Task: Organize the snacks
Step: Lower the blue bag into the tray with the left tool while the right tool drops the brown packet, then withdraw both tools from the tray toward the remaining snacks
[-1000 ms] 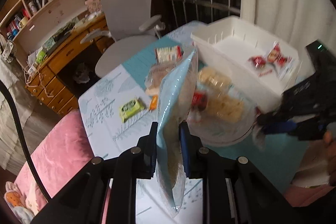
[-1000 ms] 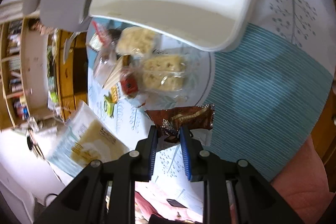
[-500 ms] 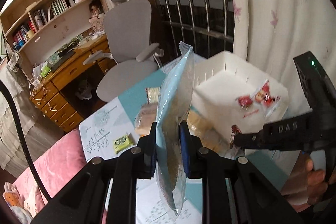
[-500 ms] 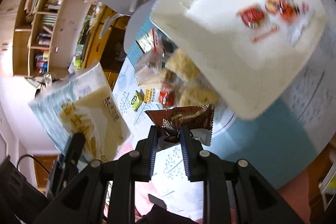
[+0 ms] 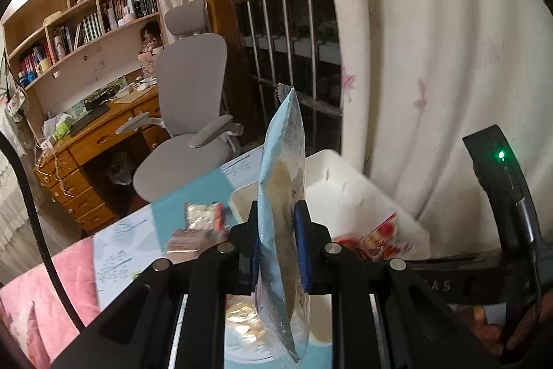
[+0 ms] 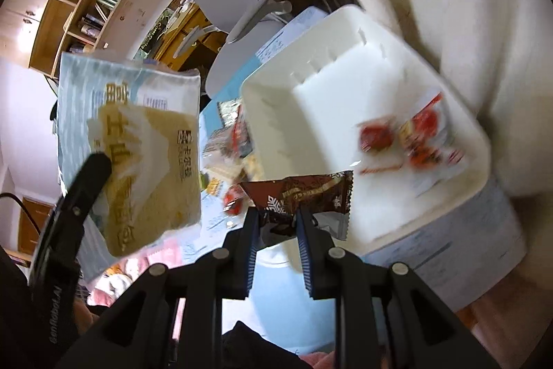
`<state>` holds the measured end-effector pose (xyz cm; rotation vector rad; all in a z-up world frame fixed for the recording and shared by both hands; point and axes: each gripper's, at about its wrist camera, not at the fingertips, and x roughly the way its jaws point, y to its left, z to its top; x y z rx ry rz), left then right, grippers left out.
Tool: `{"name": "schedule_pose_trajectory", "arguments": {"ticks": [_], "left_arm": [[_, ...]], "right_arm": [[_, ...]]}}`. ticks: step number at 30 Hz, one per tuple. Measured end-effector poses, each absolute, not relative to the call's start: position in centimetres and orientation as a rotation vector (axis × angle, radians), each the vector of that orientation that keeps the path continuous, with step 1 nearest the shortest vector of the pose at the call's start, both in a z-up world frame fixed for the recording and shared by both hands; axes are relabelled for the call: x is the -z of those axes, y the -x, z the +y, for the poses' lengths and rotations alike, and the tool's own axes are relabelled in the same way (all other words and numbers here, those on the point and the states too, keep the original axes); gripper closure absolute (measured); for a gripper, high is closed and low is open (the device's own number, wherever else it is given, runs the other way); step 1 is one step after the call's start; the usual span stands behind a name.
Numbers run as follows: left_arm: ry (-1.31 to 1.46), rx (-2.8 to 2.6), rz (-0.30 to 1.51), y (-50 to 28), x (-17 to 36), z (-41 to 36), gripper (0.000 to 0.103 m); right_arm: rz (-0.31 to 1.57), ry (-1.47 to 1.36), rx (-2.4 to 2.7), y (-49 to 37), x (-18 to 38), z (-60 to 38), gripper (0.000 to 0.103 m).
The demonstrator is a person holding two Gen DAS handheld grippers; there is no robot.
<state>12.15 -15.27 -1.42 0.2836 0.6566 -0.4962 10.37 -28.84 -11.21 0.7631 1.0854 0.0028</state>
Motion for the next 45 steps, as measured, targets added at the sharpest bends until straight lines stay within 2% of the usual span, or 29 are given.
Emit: {"name": "schedule_pose_trajectory", "arguments": {"ticks": [5,6,7,9,10,11,13,14,21,23,27,45], "left_arm": [[-0.244,0.511,0.651,-12.5,2.1,-18.6,0.089],[-0.233,0.511,0.641,-12.6,2.1,-19.1,0.086],[-0.217,0.503,0.637,-12.7,2.1,-19.5,0.08],[-0.187,0.475,0.648,-13.2,2.2,-19.8,0.043],[-0.164,0.455,0.654,-13.5,2.4,-19.9,0.04],[-0.152,0.446,0.657,-13.6,2.4,-19.8,0.04],[-0.145,0.429,0.68,-13.9,2.8,-19.8,0.032],[-0.148,0.413,0.695,-14.1,3.1,-19.8,0.027],[-0.132,0.378,0.805,-14.9,5.1,-18.0,0.022],[-0.119,0.37,0.836,-15.0,5.5,-17.4,0.02],[-0.09,0.344,0.88,-14.7,6.2,-15.4,0.015],[0.051,0.216,1.065,-11.8,10.2,0.2,0.014]], "right_arm": [[1.11,-0.719,0.013,-10.5,11.5,-32.0,0.081],[1.115,-0.718,0.02,-10.5,11.6,-32.6,0.081],[1.119,-0.721,0.029,-10.5,11.7,-33.3,0.078],[1.132,-0.73,0.06,-10.6,12.0,-34.6,0.078],[1.137,-0.737,0.077,-10.5,12.2,-35.3,0.072],[1.145,-0.74,0.103,-10.5,12.4,-35.9,0.062],[1.149,-0.754,0.132,-10.3,12.8,-36.8,0.054],[1.153,-0.762,0.139,-10.3,13.0,-37.1,0.054],[1.193,-0.788,0.161,-10.3,14.3,-37.7,0.053],[1.209,-0.793,0.178,-10.3,14.7,-37.7,0.047],[1.24,-0.809,0.203,-10.0,15.4,-37.2,0.045],[1.197,-0.688,0.294,-8.2,14.5,-27.6,0.045]]}}
